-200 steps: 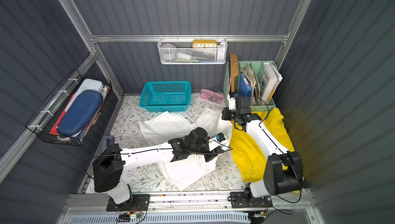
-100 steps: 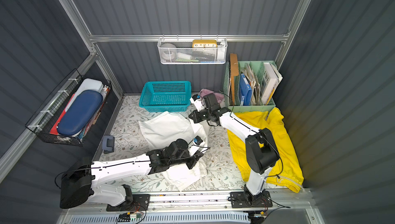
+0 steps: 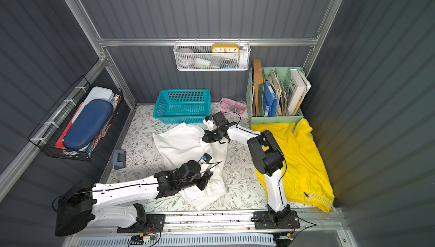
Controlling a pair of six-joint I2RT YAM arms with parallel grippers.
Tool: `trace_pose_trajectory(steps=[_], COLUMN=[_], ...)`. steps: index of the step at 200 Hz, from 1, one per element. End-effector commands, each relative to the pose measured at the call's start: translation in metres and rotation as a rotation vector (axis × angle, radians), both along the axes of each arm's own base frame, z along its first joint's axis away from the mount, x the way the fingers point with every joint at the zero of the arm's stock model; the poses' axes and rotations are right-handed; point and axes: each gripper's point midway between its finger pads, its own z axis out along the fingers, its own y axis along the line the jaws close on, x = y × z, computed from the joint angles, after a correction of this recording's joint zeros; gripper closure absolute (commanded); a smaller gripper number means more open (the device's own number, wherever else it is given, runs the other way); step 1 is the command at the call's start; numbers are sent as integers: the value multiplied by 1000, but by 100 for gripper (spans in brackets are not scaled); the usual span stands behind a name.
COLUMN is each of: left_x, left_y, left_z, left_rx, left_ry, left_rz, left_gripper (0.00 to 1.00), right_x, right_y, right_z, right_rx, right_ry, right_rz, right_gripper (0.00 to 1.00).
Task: Roll up the shorts
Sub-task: Fold the shorts at the center of the board.
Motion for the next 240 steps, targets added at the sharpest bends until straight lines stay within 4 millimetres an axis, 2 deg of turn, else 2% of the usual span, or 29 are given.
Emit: trace_pose_trajectory(steps=[1,23,62,105,142,169,191,221,240], left_x=[2,2,5,5,5,4,0,-3,-4], left_y=[3,1,-4,-20,-44,-63,-75,-82,-78], left_z=[-8,-12,-13,-18,-20,-22,-23,-20,-18], left_rx=[22,38,49,65,67,60,44,25,17], left_ry=[10,12,3,-3,-16,-7,5,25,26], left_rz=[23,18,5,-55,-139,-204,-250,-274,-260], left_gripper=[100,100,100,100,100,100,100,100,100], right_x=[2,5,10,11,-5,-23,-40,-50,-44], right_y=[-9,-24,-59,-119,-177,-216,-235,-239,-235], right_z=[-25,-45,-65,-76,-82,-76,-70,-54,-31], right_rx=[-78,-130,-177,-209,-255,-360,-415,-382,-333], right_ry=[60,102,161,204,257,247,229,191,115], right_rz=[-80,-144,-257,-409,-524,-600,-644,-667,-655], right_gripper=[100,100,100,100,100,100,100,100,100])
